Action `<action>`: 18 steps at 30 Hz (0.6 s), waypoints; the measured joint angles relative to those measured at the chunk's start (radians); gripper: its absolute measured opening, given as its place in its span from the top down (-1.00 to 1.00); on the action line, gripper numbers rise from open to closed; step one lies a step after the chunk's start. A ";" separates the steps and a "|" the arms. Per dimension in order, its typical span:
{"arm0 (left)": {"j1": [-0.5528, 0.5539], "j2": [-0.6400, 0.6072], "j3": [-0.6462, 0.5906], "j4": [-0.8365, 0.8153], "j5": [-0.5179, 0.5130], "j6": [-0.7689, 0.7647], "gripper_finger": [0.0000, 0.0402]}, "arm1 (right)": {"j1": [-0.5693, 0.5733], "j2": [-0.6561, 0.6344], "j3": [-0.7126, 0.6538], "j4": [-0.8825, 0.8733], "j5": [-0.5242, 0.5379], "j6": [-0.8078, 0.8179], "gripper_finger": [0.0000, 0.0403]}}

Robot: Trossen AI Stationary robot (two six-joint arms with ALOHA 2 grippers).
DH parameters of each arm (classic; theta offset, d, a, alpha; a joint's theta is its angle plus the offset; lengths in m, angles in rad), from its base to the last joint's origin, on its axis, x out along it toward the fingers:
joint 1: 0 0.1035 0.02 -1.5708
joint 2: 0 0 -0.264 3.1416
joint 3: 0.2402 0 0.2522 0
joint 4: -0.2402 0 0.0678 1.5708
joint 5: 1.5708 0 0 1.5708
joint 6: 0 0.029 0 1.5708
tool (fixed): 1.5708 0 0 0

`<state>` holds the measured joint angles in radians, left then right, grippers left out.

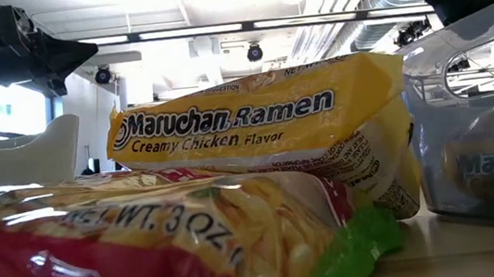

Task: Sort Maruchan noodles
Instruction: Adjust the yellow noodle pack in the black bin

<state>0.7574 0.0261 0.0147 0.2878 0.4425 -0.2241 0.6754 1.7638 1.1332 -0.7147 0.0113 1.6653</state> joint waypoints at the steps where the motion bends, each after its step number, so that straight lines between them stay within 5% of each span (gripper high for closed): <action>1: 0.000 0.000 0.000 0.000 0.001 0.000 0.99 | 0.000 0.004 0.000 0.006 0.004 -0.010 -0.34; 7: 0.000 0.000 0.000 0.000 0.001 0.000 0.99 | 0.008 0.009 -0.001 0.050 0.044 -0.073 -0.16; 18: 0.000 0.000 0.000 0.001 0.001 -0.002 0.99 | 0.028 0.003 -0.001 0.050 0.064 -0.111 0.93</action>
<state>0.7574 0.0261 0.0147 0.2886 0.4438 -0.2261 0.7033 1.7672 1.1320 -0.6647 0.0753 1.5543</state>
